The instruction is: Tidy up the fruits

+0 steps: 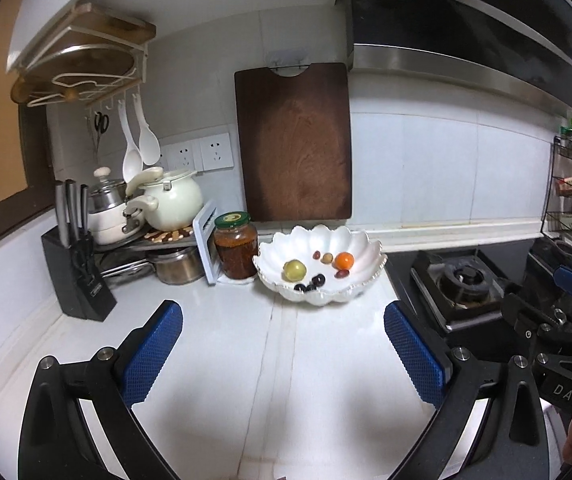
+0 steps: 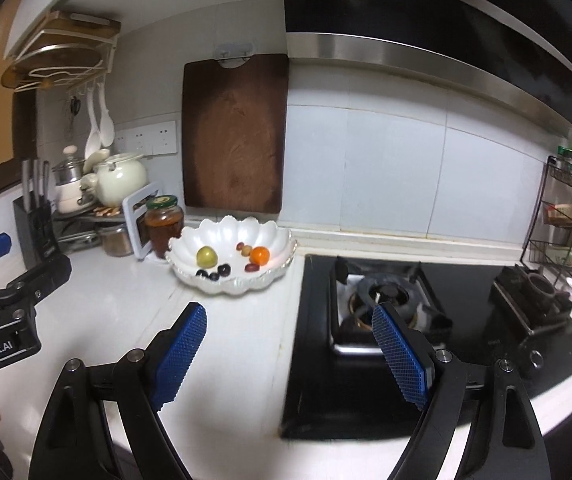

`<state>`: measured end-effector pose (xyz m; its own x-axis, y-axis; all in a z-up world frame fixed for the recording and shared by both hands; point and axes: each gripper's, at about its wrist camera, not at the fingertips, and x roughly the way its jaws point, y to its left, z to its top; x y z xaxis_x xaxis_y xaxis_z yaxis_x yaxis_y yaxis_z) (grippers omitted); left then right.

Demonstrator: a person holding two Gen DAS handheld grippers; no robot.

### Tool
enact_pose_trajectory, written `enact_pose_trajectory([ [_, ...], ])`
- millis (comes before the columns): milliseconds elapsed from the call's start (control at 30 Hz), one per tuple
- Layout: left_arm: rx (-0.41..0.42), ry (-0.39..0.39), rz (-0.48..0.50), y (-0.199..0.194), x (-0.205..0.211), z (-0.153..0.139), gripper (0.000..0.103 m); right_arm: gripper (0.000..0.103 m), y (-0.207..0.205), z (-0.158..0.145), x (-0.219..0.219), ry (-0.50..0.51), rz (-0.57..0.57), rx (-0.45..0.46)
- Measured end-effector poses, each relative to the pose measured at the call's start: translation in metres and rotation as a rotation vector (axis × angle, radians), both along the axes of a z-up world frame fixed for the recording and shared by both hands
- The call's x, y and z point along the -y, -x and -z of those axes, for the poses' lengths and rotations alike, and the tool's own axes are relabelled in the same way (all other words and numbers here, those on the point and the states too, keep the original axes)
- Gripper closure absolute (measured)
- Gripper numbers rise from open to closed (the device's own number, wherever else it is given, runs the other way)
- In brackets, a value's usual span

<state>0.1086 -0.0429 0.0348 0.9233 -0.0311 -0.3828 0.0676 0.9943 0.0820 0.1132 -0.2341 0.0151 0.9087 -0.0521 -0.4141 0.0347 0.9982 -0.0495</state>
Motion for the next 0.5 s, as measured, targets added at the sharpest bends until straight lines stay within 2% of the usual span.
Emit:
enact_pose_trajectory([
  [500, 0.025, -0.026, 0.018, 0.106, -0.011, 0.01, 0.0, 0.017, 0.101, 0.014, -0.003, -0.03, -0.009, 0.002],
])
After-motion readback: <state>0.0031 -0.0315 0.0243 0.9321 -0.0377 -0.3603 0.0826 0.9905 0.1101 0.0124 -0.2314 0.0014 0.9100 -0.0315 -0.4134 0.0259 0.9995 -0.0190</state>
